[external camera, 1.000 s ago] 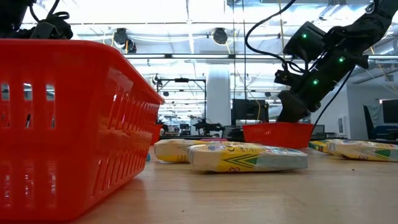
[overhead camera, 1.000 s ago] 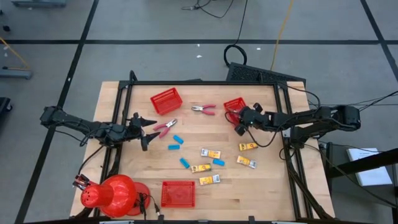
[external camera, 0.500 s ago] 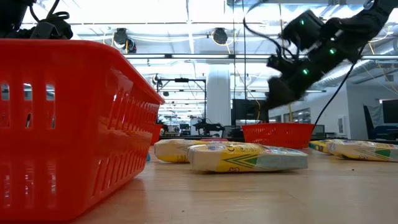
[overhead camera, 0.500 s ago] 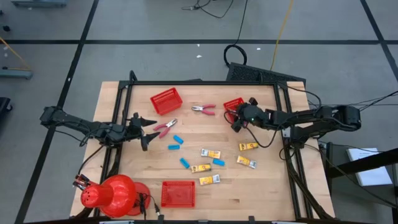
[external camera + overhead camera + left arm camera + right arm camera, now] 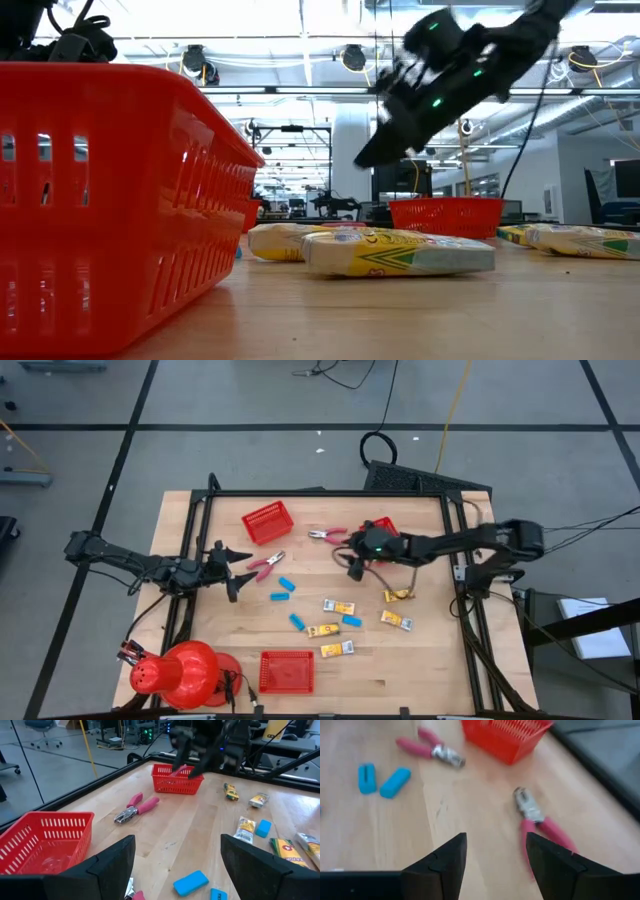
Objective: Pick & Place School Supplies
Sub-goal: Put the pink hole puncher into the top right red bin
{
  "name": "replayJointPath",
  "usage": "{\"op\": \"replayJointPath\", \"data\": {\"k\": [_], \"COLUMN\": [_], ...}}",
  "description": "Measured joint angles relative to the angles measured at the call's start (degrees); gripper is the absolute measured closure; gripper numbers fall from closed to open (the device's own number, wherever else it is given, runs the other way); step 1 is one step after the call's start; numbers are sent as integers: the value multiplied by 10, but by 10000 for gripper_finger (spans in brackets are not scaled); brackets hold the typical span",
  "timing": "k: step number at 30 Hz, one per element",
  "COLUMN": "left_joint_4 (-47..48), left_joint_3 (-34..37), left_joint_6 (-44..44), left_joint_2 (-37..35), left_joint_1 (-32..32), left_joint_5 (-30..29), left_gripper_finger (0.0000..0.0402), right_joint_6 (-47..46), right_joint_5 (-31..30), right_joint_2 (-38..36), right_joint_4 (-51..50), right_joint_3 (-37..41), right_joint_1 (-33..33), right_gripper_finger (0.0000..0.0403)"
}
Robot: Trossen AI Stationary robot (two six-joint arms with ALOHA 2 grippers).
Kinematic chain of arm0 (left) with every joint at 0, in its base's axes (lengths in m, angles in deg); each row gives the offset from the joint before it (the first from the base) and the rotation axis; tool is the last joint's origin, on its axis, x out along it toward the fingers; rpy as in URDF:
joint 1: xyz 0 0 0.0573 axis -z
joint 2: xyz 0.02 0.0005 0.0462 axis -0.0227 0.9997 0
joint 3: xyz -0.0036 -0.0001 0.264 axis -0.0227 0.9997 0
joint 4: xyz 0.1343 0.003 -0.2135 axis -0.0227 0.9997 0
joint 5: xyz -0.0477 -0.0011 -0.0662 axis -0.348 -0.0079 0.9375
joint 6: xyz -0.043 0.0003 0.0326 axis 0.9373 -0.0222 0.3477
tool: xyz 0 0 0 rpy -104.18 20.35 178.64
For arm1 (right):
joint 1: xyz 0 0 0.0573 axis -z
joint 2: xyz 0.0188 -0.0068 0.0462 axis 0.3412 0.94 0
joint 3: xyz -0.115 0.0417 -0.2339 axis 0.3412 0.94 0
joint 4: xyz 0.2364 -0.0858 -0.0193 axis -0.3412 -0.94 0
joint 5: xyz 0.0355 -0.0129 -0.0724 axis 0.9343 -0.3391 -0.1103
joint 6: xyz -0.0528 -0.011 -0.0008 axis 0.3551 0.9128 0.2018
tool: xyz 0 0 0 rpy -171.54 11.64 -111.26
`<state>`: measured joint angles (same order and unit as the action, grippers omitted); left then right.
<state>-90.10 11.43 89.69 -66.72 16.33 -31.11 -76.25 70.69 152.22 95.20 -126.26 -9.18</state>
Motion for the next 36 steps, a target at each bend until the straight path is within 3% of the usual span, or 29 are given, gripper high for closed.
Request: {"op": "replayJointPath", "data": {"k": [6, 12, 36], "left_joint_4": [1, 3, 3], "left_joint_3": [0, 0, 0], "left_joint_6": [-2, -3, 6], "left_joint_2": [0, 0, 0], "left_joint_1": [0, 0, 0], "left_joint_5": [0, 0, 1], "left_gripper_finger": [108, 108, 108], "right_joint_6": [19, 42, 62], "right_joint_5": [1, 1, 4], "right_joint_2": [98, 146, 150], "right_joint_4": [-35, -80, -113], "right_joint_3": [-72, -129, -135], "right_joint_1": [1, 22, 70], "right_gripper_finger": [206, 206, 206]}}
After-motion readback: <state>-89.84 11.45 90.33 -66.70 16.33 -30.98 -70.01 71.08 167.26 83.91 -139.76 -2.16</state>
